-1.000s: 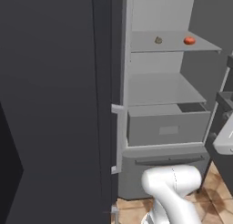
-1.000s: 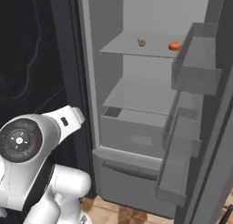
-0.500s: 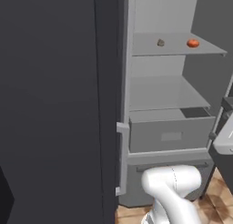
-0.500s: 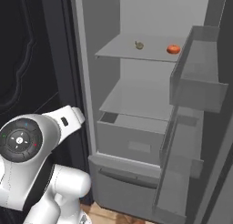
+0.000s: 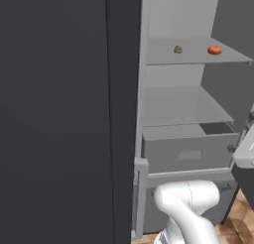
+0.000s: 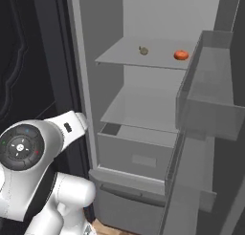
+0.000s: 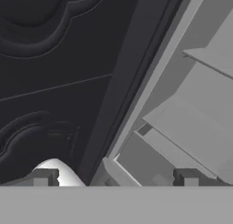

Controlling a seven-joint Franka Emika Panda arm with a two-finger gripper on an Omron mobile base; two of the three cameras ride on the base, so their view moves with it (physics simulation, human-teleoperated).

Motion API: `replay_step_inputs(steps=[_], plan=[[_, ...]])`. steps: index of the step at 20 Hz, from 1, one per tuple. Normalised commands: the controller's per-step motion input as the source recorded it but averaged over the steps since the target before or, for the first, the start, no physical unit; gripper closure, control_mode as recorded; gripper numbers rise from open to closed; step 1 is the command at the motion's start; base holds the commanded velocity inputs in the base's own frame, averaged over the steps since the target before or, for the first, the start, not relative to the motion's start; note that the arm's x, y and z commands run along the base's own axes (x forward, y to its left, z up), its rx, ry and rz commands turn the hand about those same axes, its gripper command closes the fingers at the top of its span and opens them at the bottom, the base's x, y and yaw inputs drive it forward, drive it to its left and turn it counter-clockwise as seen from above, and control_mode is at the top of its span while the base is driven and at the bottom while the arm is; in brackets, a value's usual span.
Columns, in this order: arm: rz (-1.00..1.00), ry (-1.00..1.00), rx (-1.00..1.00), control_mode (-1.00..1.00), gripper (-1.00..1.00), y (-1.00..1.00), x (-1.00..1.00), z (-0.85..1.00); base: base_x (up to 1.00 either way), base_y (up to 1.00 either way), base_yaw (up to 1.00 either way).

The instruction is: Retrieve the bottle and the shaker from the cabinet and place them next to the mixing bowl on the counter. Then add garlic from the fridge to the mixing bowl.

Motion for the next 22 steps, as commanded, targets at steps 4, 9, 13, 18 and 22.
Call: replay_step_inputs(steps=[4,9,13,18,22], plan=[[0.0,0.0,0.0,1.0,-1.0,0.0,0.0,0.0,1.0,0.25,-0.04],[0.0,0.0,0.0,1.0,-1.0,0.0,0.0,0.0,1.0,0.3,-0.04],[0.0,0.0,0.0,1.0,-1.0,0.0,0.0,0.0,1.0,0.23,-0.02],[0.0,0.0,0.0,1.0,-1.0,0.0,0.0,0.0,1.0,0.25,0.0],[0.0,0.0,0.0,1.0,-1.0,0.0,0.0,0.0,1.0,0.34,0.0]])
